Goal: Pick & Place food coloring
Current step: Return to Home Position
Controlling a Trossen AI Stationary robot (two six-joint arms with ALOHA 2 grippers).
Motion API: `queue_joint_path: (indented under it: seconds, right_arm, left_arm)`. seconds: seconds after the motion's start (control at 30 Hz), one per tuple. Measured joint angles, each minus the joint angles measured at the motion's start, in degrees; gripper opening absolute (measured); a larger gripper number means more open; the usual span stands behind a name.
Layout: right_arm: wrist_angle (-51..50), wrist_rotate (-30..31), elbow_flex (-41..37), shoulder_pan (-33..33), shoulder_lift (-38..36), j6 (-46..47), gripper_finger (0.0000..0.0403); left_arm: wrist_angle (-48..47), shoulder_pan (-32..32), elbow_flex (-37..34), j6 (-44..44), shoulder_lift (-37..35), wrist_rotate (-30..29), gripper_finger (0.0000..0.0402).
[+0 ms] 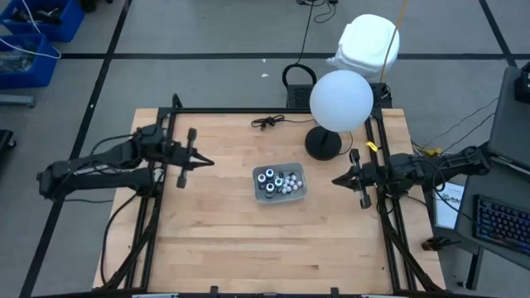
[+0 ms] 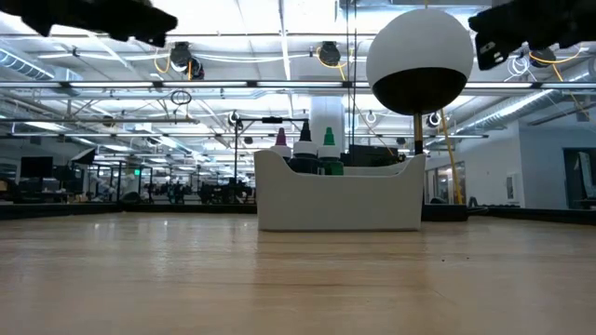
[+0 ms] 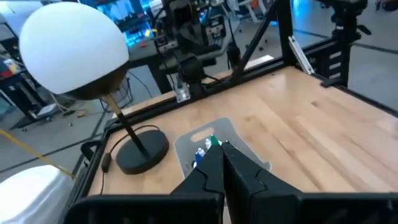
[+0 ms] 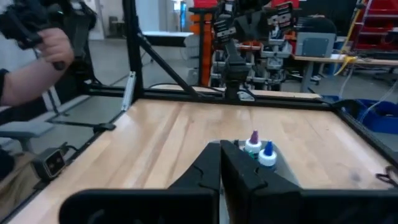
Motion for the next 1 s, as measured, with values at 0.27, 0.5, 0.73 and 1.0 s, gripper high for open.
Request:
queue_joint_path:
  seconds: [0.27, 0.5, 0.73, 1.0]
  right_arm:
    - [-0.1, 0.3, -5.6, 0.6, -6.8, -1.7, 0.0]
    - [0.3, 0.2, -9.5, -1.2, -12.6, -3.1, 0.0]
    - [1.6, 0.1, -10.4, -5.5, -14.3, -0.7, 0.0]
    - [2.2, -4.6, -11.6, -6.9, -14.4, 1.5, 0.0]
  left_arm:
    - [7.7, -1.8, -8.4, -6.2, -16.4, -1.5, 0.0002]
    - [14.1, -1.8, -17.6, -7.2, -21.7, -1.8, 0.0001]
    - [18.8, -1.2, -23.5, -9.3, -21.8, -2.0, 0.0001]
    - [27.5, -1.2, -30.6, -13.3, -21.9, -0.1, 0.0001]
